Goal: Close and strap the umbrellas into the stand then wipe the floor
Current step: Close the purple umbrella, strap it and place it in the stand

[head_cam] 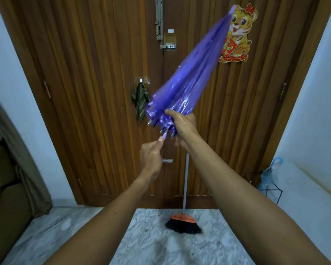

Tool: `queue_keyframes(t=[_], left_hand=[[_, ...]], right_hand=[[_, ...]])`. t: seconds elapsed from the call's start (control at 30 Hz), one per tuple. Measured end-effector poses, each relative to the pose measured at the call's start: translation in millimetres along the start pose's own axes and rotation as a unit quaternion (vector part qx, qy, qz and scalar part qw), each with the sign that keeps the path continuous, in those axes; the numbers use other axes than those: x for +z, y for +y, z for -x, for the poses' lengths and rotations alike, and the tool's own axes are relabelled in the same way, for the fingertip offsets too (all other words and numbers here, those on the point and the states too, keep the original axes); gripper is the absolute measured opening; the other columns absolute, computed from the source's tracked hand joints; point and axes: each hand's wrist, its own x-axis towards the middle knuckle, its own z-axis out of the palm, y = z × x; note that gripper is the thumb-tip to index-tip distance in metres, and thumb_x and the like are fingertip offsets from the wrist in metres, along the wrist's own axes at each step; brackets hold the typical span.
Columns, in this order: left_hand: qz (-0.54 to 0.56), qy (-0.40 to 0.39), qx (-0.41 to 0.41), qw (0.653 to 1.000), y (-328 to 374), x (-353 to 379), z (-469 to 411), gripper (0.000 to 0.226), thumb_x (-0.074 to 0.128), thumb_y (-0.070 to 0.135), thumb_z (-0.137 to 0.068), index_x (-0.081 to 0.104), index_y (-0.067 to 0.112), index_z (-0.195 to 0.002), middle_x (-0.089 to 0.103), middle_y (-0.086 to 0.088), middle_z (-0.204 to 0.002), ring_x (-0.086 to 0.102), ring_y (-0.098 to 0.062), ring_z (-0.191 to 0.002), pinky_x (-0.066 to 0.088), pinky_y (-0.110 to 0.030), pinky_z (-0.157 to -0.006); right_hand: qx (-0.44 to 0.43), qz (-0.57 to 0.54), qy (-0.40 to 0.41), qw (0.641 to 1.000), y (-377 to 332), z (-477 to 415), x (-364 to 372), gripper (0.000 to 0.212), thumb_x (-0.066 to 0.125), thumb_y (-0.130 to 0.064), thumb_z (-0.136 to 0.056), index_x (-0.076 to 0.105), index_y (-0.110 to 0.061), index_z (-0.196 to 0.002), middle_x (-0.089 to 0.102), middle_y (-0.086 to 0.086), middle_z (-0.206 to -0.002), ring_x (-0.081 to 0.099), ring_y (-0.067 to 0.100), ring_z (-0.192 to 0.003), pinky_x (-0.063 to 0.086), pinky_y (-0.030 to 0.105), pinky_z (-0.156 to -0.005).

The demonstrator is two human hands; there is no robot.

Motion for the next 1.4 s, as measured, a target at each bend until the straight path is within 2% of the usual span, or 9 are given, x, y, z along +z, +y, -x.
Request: queue_keyframes(t=[0.27,0.43,0.53,0.77,0.87,0.93,1.03,1.2,1.4], left_hand=[[-0.211,0.196,0.198,0.937,34.9,-24.5,-4.1,0.032,0.046,0.056,-0.087,0.055,0.025,-0.085,0.052,0.005,-0.093,0.051,-0.016,-0.089,0.038,-0.037,-0.08],[-0.079,0.024,0.057,0.995,65.7,-13.5,-32.2,0.077,0.062,0.078,-0.071,0.053,0.026,-0.128,0.061,0.005,-0.123,0.062,-0.014,-0.11,0.049,-0.044,-0.099],[0.109,-0.07,-0.035,0.991,73.6,-5.0,-34.8,0.063,0.079,0.049,-0.077,0.059,0.018,-0.129,0.073,-0.006,-0.115,0.073,-0.022,-0.1,0.06,-0.04,-0.086],[0.176,0.055,-0.128,0.974,40.8,-20.0,-30.5,0.035,0.075,0.011,-0.075,0.066,-0.001,-0.107,0.075,-0.018,-0.091,0.074,-0.032,-0.078,0.062,-0.048,-0.071],[0.168,0.029,-0.128,0.977,35.2,-33.0,-30.6,0.038,0.072,0.011,-0.079,0.064,0.0,-0.115,0.075,-0.018,-0.101,0.074,-0.028,-0.08,0.059,-0.039,-0.067],[0.179,-0.013,-0.135,0.974,35.4,-36.4,-29.3,0.038,0.071,0.012,-0.083,0.063,0.002,-0.119,0.074,-0.016,-0.104,0.074,-0.027,-0.084,0.059,-0.038,-0.071],[0.219,-0.044,-0.137,0.965,42.1,-30.9,-24.8,0.036,0.068,0.009,-0.083,0.065,-0.002,-0.117,0.072,-0.022,-0.107,0.073,-0.031,-0.088,0.059,-0.043,-0.077],[0.23,-0.065,-0.109,0.965,45.0,-17.1,-24.8,0.035,0.069,0.016,-0.083,0.069,0.003,-0.115,0.074,-0.018,-0.11,0.071,-0.033,-0.1,0.059,-0.044,-0.084],[0.123,-0.137,-0.05,0.982,33.5,-27.1,-26.7,0.036,0.059,0.036,-0.098,0.062,0.017,-0.129,0.071,-0.003,-0.122,0.068,-0.02,-0.112,0.053,-0.038,-0.098]], right_hand=[[-0.003,0.061,-0.045,0.997,3.2,7.0,-18.8,0.046,0.058,0.013,-0.082,0.06,-0.003,-0.125,0.072,0.01,-0.102,0.072,0.022,-0.076,0.058,0.027,-0.057],[-0.099,0.164,-0.172,0.966,23.6,27.2,-28.8,0.059,0.056,0.013,-0.083,0.05,-0.023,-0.129,0.069,0.004,-0.119,0.071,0.016,-0.101,0.061,0.027,-0.075],[-0.18,0.281,-0.266,0.904,39.1,45.3,-26.7,0.064,0.063,-0.006,-0.083,0.041,-0.024,-0.14,0.061,-0.004,-0.127,0.062,0.013,-0.118,0.055,0.042,-0.098],[-0.059,0.497,-0.379,0.779,-12.5,52.4,-46.8,0.072,0.076,-0.054,-0.076,0.054,-0.028,-0.139,0.063,-0.007,-0.126,0.064,0.014,-0.11,0.055,0.041,-0.097],[-0.137,0.449,-0.215,0.856,-28.8,49.1,-47.0,0.034,0.073,-0.04,-0.087,0.07,-0.03,-0.12,0.068,-0.013,-0.116,0.064,0.006,-0.108,0.056,0.041,-0.096],[-0.194,0.466,-0.101,0.857,-25.2,38.8,-44.7,0.049,0.073,-0.047,-0.085,0.062,-0.034,-0.131,0.064,-0.01,-0.13,0.058,0.013,-0.122,0.052,0.046,-0.101],[-0.113,0.448,-0.183,0.868,-11.9,25.5,-42.6,0.095,0.077,-0.066,-0.07,0.037,-0.035,-0.15,0.048,-0.004,-0.15,0.049,0.021,-0.136,0.048,0.05,-0.106],[-0.087,0.231,-0.304,0.92,9.6,23.6,-39.5,0.048,0.079,-0.031,-0.085,0.058,-0.025,-0.128,0.07,-0.003,-0.117,0.072,0.012,-0.102,0.06,0.037,-0.091],[-0.126,0.306,-0.282,0.901,1.0,12.7,-40.8,0.063,0.082,-0.043,-0.075,0.057,-0.031,-0.131,0.069,-0.008,-0.119,0.07,0.013,-0.105,0.058,0.046,-0.092]])
